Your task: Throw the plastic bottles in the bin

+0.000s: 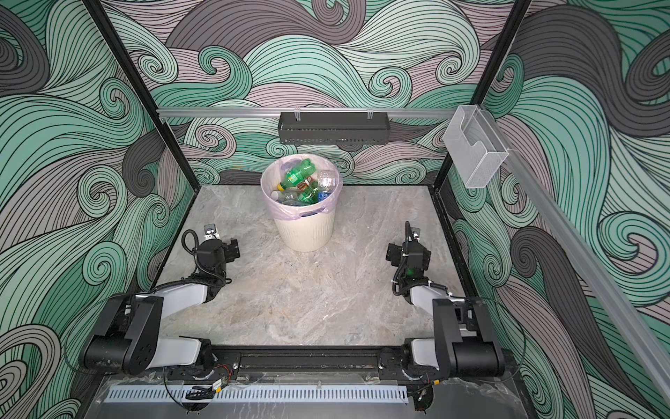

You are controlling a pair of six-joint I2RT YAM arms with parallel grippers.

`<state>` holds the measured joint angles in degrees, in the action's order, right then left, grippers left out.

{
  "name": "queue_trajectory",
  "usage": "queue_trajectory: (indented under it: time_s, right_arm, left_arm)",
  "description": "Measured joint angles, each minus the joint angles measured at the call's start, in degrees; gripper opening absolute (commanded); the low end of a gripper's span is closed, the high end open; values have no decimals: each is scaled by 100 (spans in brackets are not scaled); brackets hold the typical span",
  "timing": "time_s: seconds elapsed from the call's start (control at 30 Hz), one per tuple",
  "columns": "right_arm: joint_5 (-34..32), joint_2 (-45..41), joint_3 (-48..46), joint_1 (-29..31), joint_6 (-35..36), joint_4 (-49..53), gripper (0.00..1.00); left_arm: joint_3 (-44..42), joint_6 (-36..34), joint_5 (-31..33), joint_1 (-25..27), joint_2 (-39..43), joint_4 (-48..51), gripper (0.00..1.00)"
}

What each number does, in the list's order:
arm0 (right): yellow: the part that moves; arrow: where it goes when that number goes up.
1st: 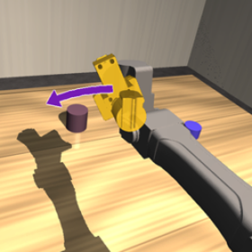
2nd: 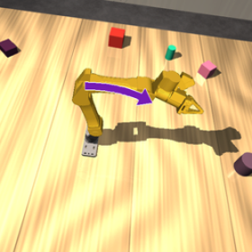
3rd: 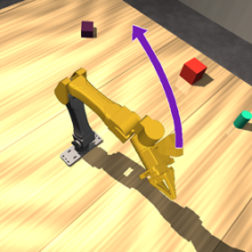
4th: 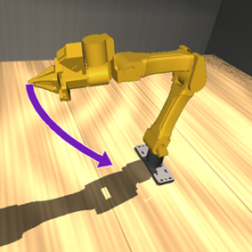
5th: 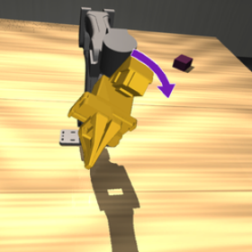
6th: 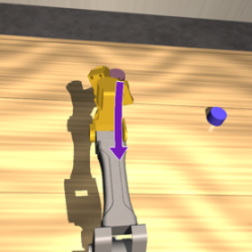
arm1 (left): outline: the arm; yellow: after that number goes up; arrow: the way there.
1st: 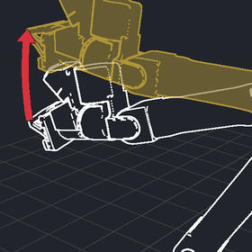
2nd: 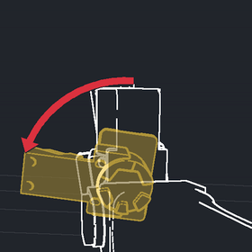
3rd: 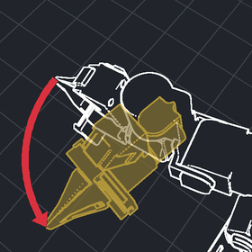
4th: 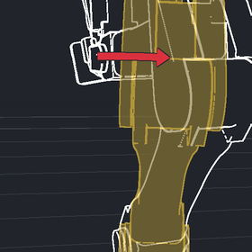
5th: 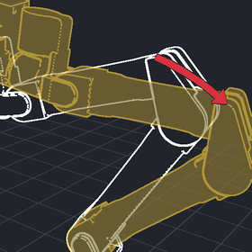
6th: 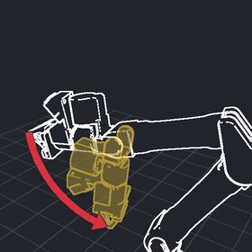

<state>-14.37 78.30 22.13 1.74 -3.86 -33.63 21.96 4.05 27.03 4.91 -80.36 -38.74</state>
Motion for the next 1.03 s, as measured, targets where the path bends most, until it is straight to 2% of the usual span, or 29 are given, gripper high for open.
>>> queue_trajectory:
  time_s: [0.1, 0.17, 0.37, 1.03]
  right_arm:
    - [153, 466, -72, -11, 79, -953, 99]
    - [256, 872, -170, -11, 133, -1460, 99]
    - [391, 1027, -131, -13, 195, -1532, 99]
    - [424, 1005, -55, 28, 286, -1565, 99]
  left_arm:
    - [-70, -94, -140, -129, -704, -503, 99]
    - [-26, -90, -291, -236, -879, -396, 99]
    - [334, 68, -632, -557, -802, -190, 99]
    - [354, 155, -817, -562, -765, -105, 99]
